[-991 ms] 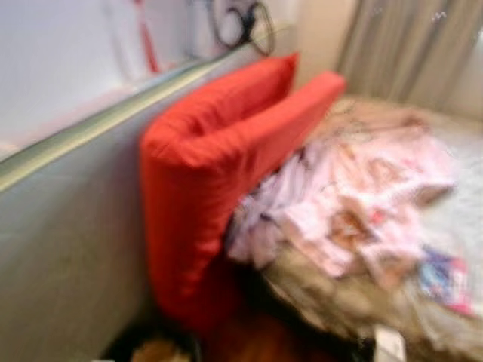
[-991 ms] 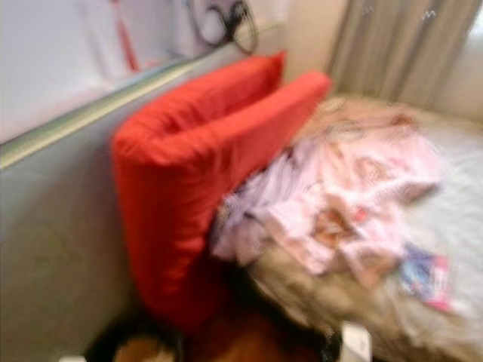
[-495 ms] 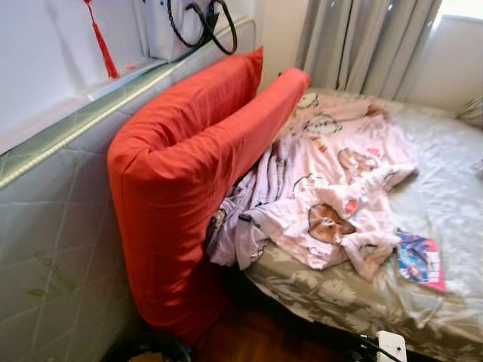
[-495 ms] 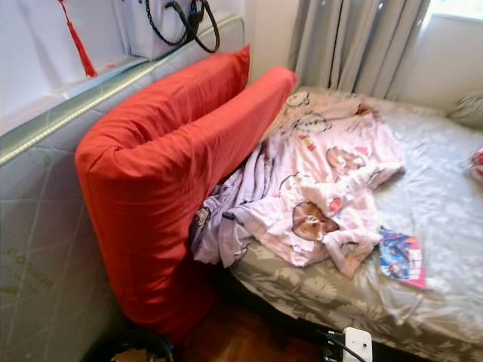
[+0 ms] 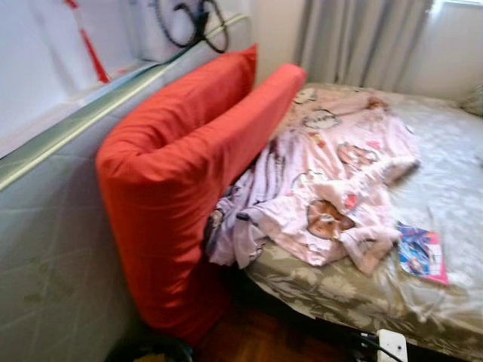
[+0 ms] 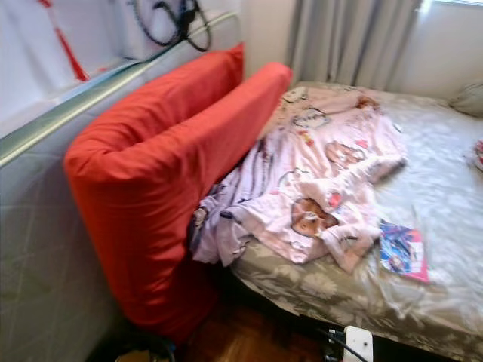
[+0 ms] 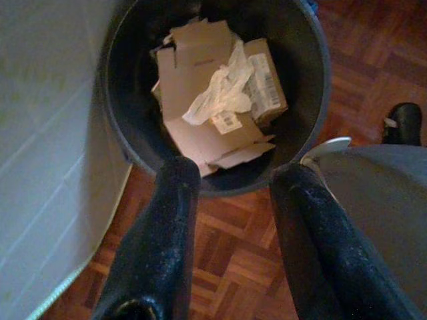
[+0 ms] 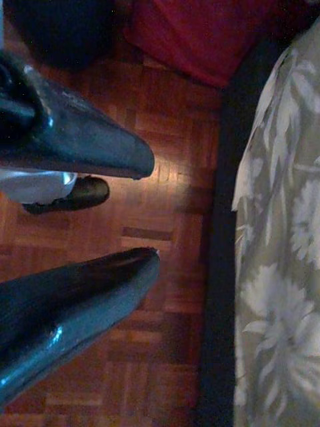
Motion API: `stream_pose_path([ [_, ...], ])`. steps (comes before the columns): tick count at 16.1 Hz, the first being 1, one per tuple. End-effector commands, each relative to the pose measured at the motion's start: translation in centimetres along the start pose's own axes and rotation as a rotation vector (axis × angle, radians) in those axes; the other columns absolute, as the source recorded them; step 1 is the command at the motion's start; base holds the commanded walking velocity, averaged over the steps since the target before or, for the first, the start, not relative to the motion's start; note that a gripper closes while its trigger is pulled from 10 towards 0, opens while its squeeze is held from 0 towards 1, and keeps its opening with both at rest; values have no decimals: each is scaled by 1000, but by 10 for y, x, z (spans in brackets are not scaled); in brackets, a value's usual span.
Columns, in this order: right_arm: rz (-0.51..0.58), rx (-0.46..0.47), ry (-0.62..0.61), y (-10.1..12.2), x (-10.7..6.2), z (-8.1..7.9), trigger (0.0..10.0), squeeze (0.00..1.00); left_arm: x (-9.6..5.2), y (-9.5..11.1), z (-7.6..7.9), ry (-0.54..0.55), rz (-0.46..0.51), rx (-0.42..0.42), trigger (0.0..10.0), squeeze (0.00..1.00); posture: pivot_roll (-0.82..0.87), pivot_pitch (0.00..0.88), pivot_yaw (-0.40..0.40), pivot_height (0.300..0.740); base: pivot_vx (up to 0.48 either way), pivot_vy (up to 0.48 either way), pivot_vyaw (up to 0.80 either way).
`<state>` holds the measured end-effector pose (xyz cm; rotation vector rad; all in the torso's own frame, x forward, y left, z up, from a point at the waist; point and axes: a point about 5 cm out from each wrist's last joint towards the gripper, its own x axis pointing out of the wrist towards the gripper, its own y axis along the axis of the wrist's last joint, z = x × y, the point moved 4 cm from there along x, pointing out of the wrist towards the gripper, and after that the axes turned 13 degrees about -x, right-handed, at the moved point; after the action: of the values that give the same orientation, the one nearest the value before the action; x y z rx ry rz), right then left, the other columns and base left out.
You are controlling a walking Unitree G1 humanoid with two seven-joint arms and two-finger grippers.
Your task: Clean up the room
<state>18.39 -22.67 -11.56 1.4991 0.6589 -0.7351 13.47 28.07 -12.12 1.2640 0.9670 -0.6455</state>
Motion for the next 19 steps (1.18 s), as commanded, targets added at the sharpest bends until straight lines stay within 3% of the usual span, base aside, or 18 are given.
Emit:
stream_pose_path([
  [1,-6,2,-11,-1,-1,4,10000,0,0,0,-1,4,-8,18,10000,0,-7,17,-6,740,0,0,-694],
  [4,-5,-2,-10,0,-1,4,10000,0,0,0,-1,6,-8,17,10000,0,-5,12,-6,740,0,0,-644],
  [8,6,-6,-18,2,-1,5,10000,0,0,0,0,6,-6,21,10000,0,1,5,-10,740,0,0,0],
  [12,11,-2,-13,6,1,2,10000,0,1,4,0,5,2,19,10000,0,8,0,-4,740,0,-248,0],
  [16,12,12,-7,11,4,-3,10000,0,2,10,1,12,17,15,10000,0,35,0,-4,740,0,-253,-631],
  [19,10,-10,-11,7,2,2,10000,0,1,3,0,24,4,-10,10000,0,28,0,-28,740,0,-251,0],
])
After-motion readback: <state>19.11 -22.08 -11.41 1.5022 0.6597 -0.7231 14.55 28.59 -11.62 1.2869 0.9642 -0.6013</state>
